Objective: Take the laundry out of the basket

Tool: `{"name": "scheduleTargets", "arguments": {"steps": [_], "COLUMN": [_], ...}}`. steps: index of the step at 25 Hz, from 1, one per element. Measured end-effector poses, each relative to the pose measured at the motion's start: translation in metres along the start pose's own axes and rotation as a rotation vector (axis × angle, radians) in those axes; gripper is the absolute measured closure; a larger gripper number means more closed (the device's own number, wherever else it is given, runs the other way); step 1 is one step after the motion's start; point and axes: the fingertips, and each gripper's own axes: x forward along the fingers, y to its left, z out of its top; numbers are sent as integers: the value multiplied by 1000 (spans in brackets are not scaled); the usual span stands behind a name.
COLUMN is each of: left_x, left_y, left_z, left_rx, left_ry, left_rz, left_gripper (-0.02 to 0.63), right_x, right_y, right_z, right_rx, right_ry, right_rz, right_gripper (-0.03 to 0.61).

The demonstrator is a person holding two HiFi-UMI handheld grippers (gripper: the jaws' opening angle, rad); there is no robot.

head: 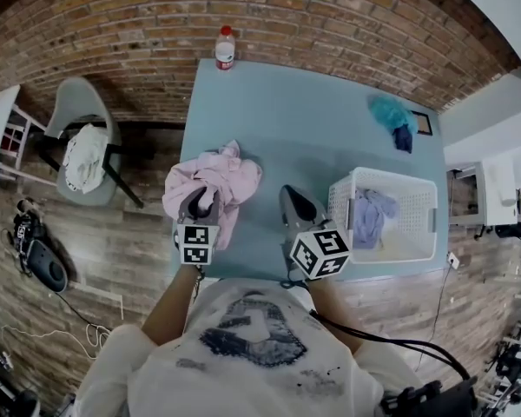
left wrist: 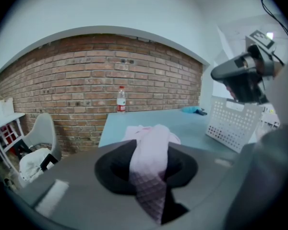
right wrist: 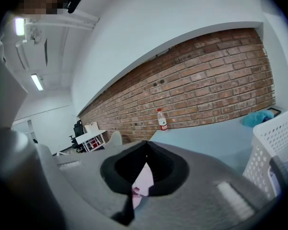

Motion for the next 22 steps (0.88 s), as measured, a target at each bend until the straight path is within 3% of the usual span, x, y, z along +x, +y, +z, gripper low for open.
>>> {"name": "scheduleTargets", "arguments": {"steps": [9,22], "left_x": [-3,-31], "left_y": [-2,-2], "left_z": [3,27], "left_rx": [-11,20], "left_ry": [0,-66], "left_rz": [-4,40], "left_gripper": [489,489], "right_x": [-6,-28], "right_y": [1,7], "right_z": [0,3], "right_rx": [4,9], "right_ry": [-9,-49], "right_rz": [4,7], "right_gripper": [580,580]}}
